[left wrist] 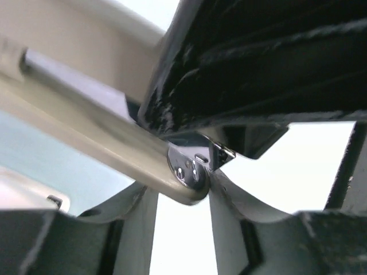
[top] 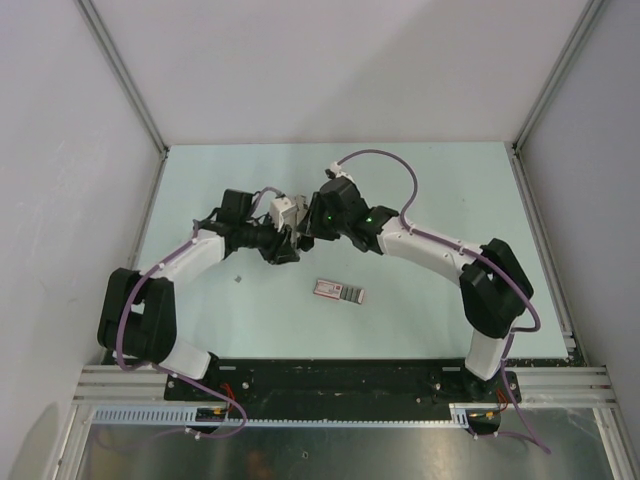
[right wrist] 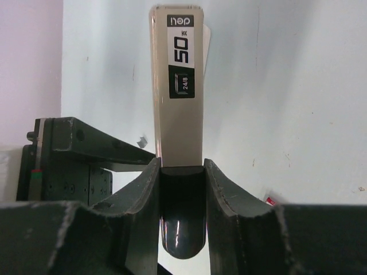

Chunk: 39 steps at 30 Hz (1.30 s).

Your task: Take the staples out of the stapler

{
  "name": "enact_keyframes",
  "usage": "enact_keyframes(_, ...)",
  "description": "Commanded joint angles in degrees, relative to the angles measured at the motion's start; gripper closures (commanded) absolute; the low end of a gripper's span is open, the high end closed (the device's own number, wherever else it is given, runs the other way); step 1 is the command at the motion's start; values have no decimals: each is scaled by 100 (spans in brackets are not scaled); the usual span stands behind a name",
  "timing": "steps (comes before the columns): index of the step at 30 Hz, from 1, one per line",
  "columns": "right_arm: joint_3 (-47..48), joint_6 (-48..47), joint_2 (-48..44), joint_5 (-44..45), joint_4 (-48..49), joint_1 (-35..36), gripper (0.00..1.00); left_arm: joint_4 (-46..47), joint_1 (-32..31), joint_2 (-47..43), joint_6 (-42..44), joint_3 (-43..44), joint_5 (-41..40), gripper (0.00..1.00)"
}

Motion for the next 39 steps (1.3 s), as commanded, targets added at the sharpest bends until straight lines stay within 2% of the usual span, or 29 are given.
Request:
enact_keyframes(1,28,87,-415,-44,495,50,100,136,-8,-45,174,235,6,67)
enact_keyframes(5,-139,44,-463,-42,505,118,100,134,-8,0,183,262,-70,95)
enact_keyframes(7,-210,-36,-478,-44,472,153,100,137,-8,5,201,264,-120,99)
enact_keyframes(12,-417,-292,-541,-27,354,220,100,138,-8,-40,360,245,-379,100)
enact_keyframes(18,-611,-730,-738,-16,109,205,100,214,-8,12,954,305,-1172,100)
enact_keyframes(39,-1654,-1543,-1431,56,-254,544,100,1223,-81,736,1801,957,-2746,100)
